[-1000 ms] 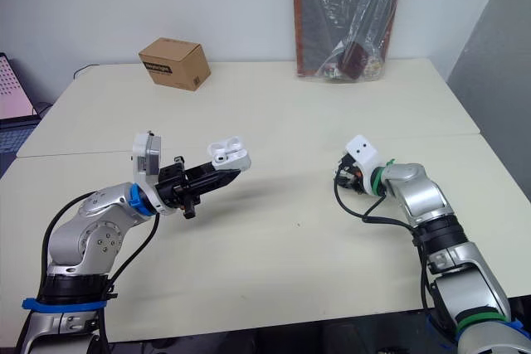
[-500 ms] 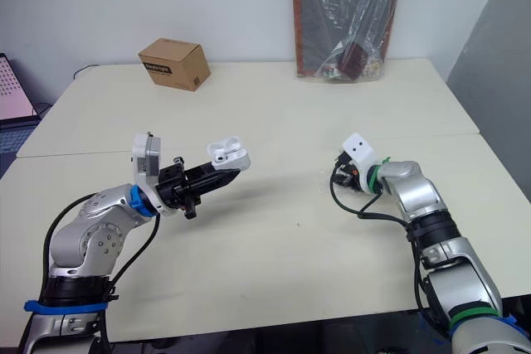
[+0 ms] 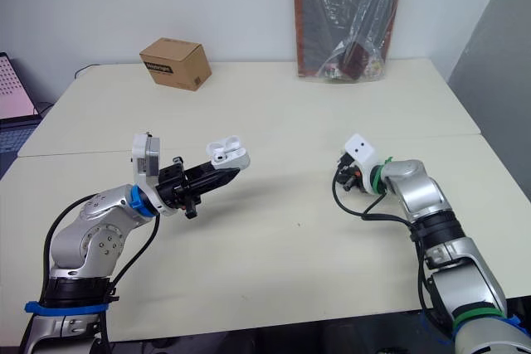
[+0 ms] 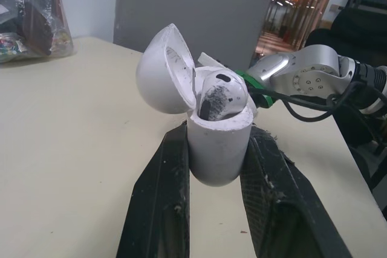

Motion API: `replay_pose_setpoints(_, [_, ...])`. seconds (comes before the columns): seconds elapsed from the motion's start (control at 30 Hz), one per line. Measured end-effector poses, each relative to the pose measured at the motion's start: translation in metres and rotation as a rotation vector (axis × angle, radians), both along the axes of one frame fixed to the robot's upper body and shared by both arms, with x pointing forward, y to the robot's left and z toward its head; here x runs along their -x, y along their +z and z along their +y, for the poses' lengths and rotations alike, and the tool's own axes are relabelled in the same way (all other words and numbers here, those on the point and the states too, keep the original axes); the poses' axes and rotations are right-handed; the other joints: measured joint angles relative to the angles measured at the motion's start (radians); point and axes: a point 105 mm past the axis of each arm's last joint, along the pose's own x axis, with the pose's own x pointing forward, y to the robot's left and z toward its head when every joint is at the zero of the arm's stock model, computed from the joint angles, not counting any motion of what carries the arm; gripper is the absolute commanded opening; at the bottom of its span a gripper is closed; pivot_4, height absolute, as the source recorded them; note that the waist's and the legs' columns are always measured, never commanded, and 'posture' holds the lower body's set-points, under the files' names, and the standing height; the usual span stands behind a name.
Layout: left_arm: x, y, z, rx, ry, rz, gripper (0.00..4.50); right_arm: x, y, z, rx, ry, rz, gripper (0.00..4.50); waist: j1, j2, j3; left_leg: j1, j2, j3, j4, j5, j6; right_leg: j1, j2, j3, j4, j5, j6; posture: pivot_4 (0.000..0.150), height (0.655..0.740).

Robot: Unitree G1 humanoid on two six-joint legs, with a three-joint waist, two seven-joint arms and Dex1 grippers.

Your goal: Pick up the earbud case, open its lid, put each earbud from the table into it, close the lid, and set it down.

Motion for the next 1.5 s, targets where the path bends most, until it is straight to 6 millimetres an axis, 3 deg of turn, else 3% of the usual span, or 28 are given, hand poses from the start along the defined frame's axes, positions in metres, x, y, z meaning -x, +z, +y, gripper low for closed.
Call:
replay_pose_setpoints(0.17, [0.0,0.001,-0.001,0.005,0.0,-0.01,0.76,0.013,0.004,-0.01,0.097,0.126,-0.039,0.81,0.0,0.0,0.0,0.0,0.0,0.0,0.0,0.0,0.0,0.0,0.0,0.0,0.0,0.0,0.0,0.15,0.74])
replay_pose_setpoints(0.43, [-0.001,0.001,-0.003,0.012,-0.002,-0.018,0.76,0.074,-0.011,-0.02,0.284,0.548,-0.01,0.81,0.002,0.0,0.0,0.001,0.0,0.0,0.001,0.0,0.0,0.001,0.0,0.0,0.0,-0.001,0.002,0.15,0.74])
replay_pose_setpoints(0.6, [-0.001,0.0,-0.005,0.015,-0.006,-0.019,0.76,0.086,-0.014,-0.019,0.363,0.7,-0.027,0.81,0.0,0.0,0.0,0.002,0.0,0.001,0.001,0.0,0.0,0.001,0.0,0.001,0.001,-0.002,0.004,0.15,0.74])
replay_pose_setpoints(0.87, [-0.001,-0.001,-0.006,0.012,-0.003,-0.018,0.76,0.091,-0.015,-0.025,0.442,0.826,-0.014,0.81,0.002,0.0,0.0,0.002,0.0,0.001,0.002,0.0,0.0,0.002,0.0,0.0,0.0,0.0,0.0,0.15,0.74])
replay_pose_setpoints(1.5, [-0.001,-0.001,-0.006,0.017,0.004,-0.029,0.76,0.085,-0.014,-0.031,0.488,0.888,-0.039,0.81,0.006,0.0,0.0,0.003,0.0,0.0,0.003,0.0,0.0,0.003,0.0,0.001,0.001,0.0,0.0,0.15,0.74])
